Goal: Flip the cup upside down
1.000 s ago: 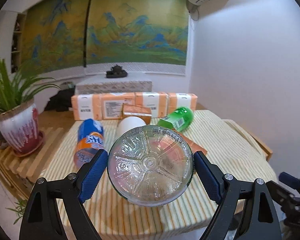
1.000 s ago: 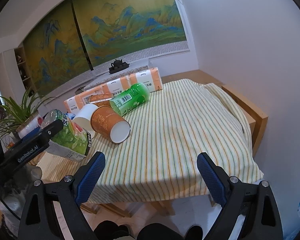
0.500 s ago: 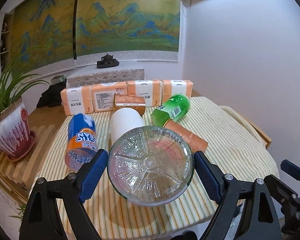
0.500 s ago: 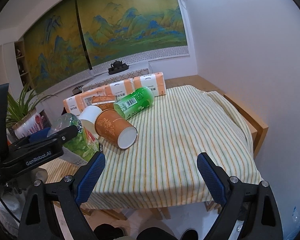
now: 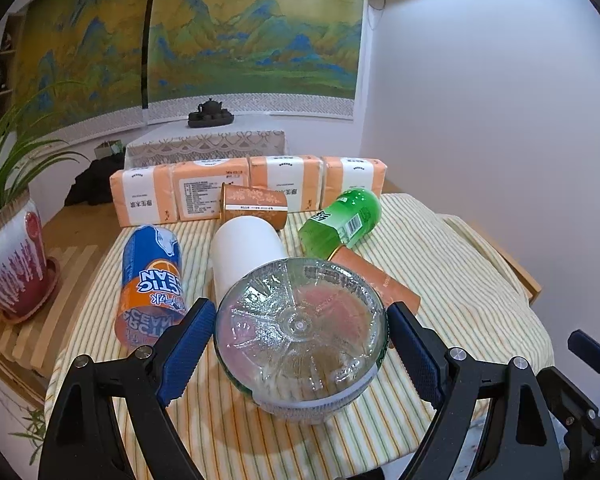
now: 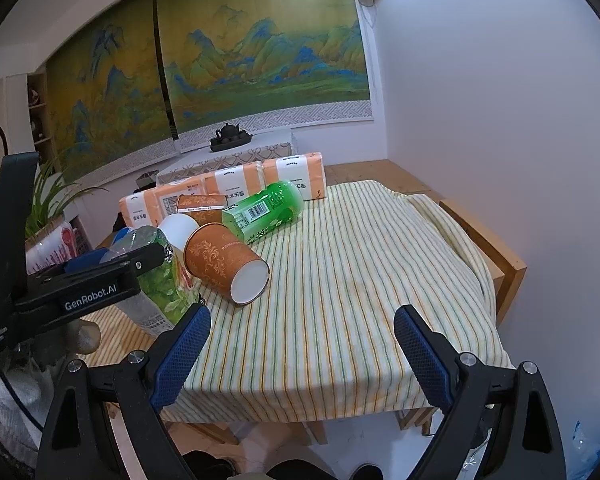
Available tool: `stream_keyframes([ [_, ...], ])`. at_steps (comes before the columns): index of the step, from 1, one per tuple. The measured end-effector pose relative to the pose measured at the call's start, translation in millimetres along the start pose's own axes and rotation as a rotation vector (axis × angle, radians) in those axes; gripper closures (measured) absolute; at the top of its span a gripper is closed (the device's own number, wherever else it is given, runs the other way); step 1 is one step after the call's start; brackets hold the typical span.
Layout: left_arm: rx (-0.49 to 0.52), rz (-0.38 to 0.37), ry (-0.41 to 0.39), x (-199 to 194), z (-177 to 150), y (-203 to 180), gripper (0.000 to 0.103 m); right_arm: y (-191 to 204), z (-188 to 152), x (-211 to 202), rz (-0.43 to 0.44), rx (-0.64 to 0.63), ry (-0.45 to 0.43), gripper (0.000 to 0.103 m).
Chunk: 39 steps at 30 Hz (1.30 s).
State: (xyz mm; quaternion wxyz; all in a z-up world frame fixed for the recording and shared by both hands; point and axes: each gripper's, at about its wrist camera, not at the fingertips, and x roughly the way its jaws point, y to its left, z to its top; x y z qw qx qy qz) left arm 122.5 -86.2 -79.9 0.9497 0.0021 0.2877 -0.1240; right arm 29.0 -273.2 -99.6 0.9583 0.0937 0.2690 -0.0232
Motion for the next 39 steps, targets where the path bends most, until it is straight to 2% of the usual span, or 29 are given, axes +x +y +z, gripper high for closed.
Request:
stream_keyframes([
  [3,-0.001,-0.002,-0.003,0,0,1,0.012,0,0,0,-0.001,-0.002,-0.001,0.012],
  [6,0.008,-0.006,-0.005,2,-1,1,0.003,0,-1,0,-0.001,-0.001,0.001,0.012],
  [16,0.000,-0.008,-0.019,-4,3,4,0.002,0,1,5,0.003,0.004,0.009,0.012],
  [22,0.006,0.039,-0.054,-31,-1,14,0.002,5,4,4,-0.002,-0.003,-0.004,0.012],
  [27,-0.029,0.080,-0.082,-63,-6,32,0.002,16,9,0,-0.009,-0.024,-0.027,0.012],
  [31,-0.040,0.138,-0.111,-91,-11,46,0.002,26,12,-7,-0.013,-0.044,-0.055,0.012],
  [39,-0.087,0.180,-0.125,-139,-24,61,0.002,50,20,-27,-0.011,-0.075,-0.114,0.012],
])
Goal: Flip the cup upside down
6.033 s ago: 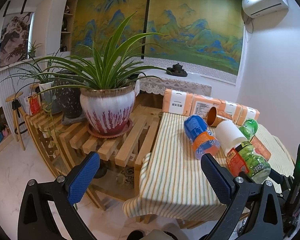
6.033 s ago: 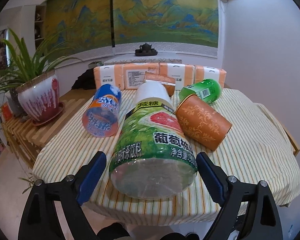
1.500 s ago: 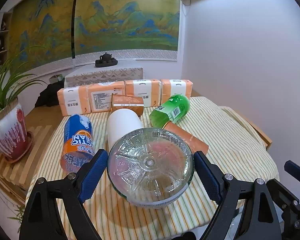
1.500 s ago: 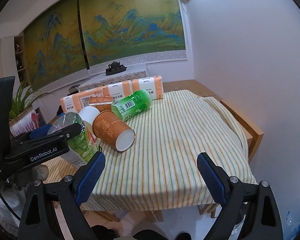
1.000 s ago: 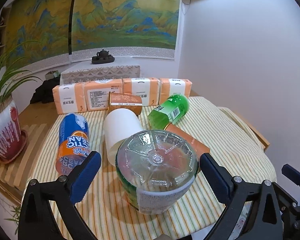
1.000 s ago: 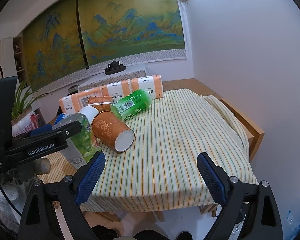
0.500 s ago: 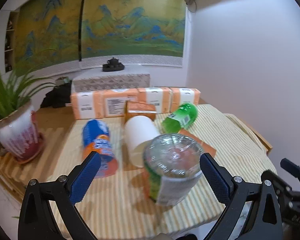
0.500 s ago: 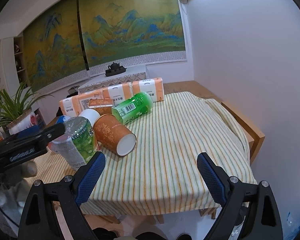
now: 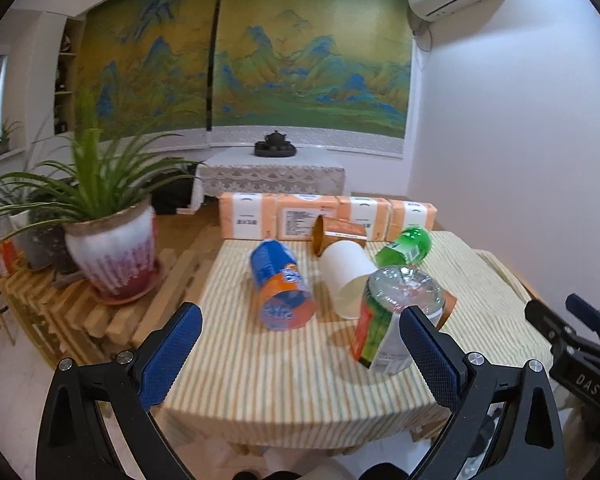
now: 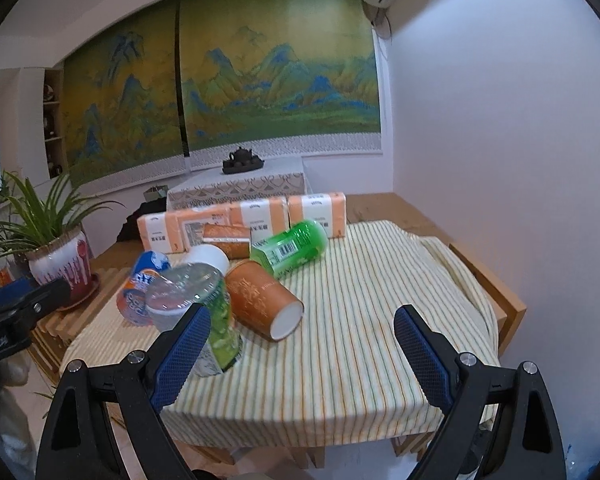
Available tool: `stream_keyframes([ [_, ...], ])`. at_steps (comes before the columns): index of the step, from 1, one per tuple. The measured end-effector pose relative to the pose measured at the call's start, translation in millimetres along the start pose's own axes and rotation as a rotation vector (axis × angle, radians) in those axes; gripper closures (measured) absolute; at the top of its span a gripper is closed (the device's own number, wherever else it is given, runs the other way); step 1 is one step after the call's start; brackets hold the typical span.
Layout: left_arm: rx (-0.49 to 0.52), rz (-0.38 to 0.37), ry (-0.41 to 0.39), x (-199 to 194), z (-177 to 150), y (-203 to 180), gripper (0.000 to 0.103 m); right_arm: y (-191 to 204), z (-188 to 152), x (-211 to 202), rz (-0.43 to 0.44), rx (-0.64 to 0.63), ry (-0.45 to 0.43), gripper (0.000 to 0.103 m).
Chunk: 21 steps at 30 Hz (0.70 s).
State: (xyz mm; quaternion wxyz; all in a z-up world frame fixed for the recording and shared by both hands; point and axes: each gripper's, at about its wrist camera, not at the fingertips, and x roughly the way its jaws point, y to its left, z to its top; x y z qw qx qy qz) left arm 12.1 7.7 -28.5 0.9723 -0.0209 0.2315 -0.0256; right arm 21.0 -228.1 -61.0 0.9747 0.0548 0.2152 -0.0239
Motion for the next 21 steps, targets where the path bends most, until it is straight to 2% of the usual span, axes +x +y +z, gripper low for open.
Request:
stream_keyframes([
  [3,-0.016,0.011,0.001,-15,-4,5,0.002,7,2,-7,-0.008,-0.012,-0.018,0.012],
  [12,0.020,0.034,-0.020,-41,-11,-2,0.002,16,2,-24,-0.014,-0.015,-0.050,0.012],
  [21,0.008,0.054,-0.041,-48,-7,-6,0.002,18,0,-30,-0.017,-0.033,-0.063,0.012],
])
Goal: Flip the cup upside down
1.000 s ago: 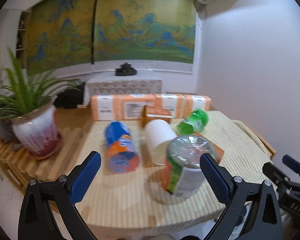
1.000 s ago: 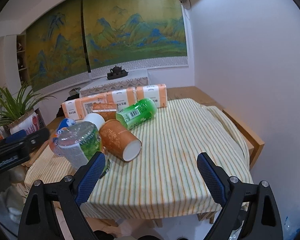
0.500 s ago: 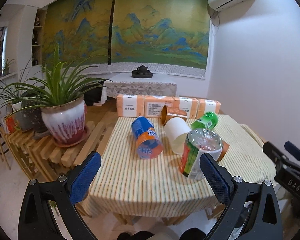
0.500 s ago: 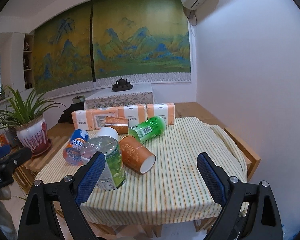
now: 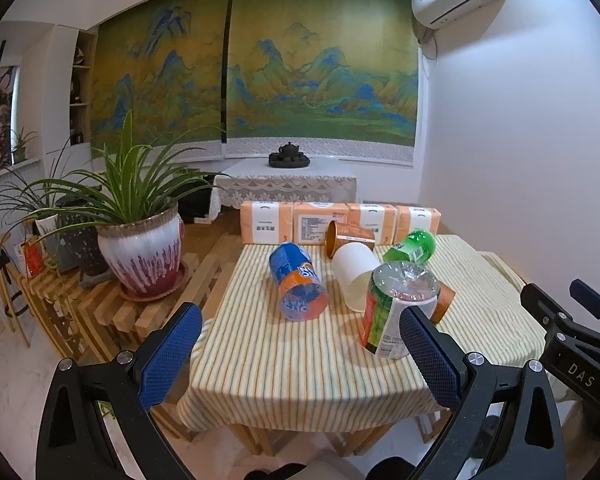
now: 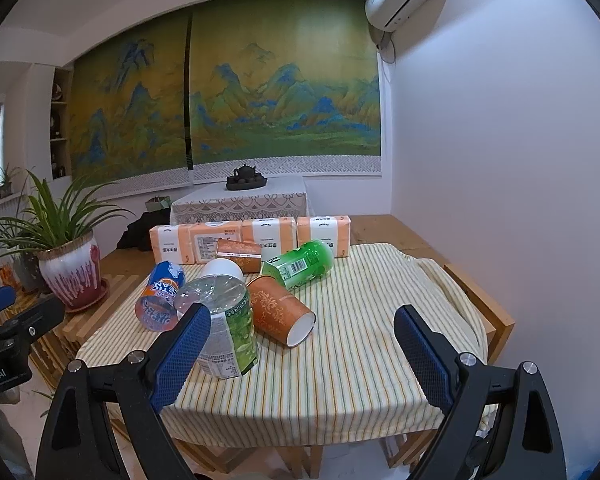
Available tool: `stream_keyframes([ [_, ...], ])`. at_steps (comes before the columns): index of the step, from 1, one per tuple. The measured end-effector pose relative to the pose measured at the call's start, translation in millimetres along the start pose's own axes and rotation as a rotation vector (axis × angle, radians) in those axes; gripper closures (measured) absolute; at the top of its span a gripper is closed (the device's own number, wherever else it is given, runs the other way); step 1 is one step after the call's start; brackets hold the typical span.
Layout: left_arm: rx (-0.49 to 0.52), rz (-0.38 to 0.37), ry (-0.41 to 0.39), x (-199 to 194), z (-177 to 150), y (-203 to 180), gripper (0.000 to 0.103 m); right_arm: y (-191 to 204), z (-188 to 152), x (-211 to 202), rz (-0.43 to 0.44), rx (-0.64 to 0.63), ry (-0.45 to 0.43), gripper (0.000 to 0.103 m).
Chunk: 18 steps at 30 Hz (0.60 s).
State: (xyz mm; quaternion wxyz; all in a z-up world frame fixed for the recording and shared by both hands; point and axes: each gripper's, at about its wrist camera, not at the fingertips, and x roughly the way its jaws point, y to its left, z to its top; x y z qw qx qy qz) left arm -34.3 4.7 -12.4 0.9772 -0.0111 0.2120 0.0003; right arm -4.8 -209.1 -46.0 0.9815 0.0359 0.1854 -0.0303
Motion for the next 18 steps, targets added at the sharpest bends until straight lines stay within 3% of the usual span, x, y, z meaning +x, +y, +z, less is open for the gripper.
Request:
stream_keyframes([
  [18,-0.009,0.018,-0.004,2.4,1.6,-0.4,0.002,-5.9,-1.6,-0.9,0.001,0.012,0.002,0.012],
])
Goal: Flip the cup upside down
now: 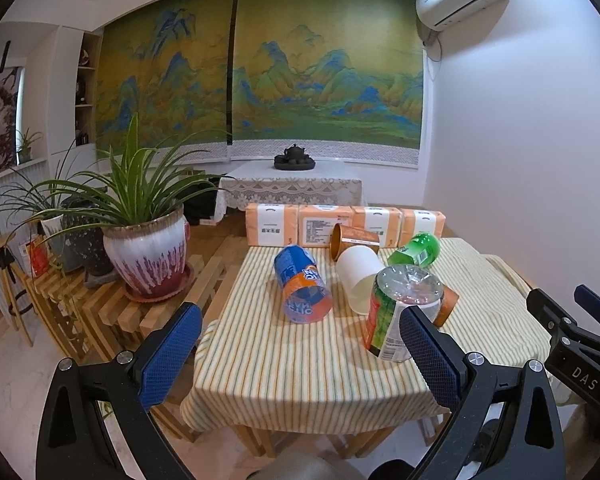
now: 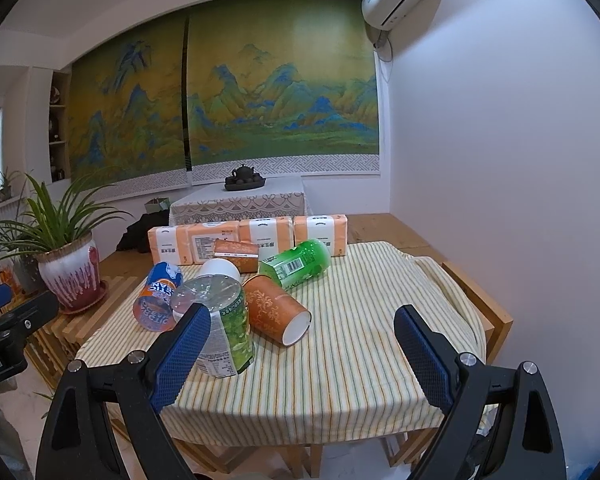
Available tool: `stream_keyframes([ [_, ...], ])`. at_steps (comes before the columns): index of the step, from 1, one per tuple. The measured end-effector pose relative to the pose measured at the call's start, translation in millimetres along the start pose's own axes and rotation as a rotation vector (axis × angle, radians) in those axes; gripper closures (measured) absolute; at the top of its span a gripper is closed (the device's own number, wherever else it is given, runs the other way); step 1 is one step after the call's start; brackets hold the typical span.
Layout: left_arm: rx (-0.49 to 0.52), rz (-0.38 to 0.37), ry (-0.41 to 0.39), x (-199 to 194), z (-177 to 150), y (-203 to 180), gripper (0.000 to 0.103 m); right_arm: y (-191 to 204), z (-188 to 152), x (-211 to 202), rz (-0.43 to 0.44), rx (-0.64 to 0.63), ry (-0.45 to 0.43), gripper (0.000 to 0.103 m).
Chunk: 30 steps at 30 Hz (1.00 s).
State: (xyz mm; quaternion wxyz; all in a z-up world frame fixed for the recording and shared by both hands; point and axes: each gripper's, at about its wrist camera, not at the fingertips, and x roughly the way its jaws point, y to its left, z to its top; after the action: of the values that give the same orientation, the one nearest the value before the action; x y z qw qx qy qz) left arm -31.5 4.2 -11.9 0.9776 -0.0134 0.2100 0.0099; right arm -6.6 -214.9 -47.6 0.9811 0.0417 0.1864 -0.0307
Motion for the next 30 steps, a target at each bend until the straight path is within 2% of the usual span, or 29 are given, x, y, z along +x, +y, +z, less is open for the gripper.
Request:
stream_keyframes([
  [30,-0.005,0.011,0.000,1.3,-0.2,0.8,0.001,0.4,-0.7,-1.1,-0.001,0.006,-0.001,0.012],
])
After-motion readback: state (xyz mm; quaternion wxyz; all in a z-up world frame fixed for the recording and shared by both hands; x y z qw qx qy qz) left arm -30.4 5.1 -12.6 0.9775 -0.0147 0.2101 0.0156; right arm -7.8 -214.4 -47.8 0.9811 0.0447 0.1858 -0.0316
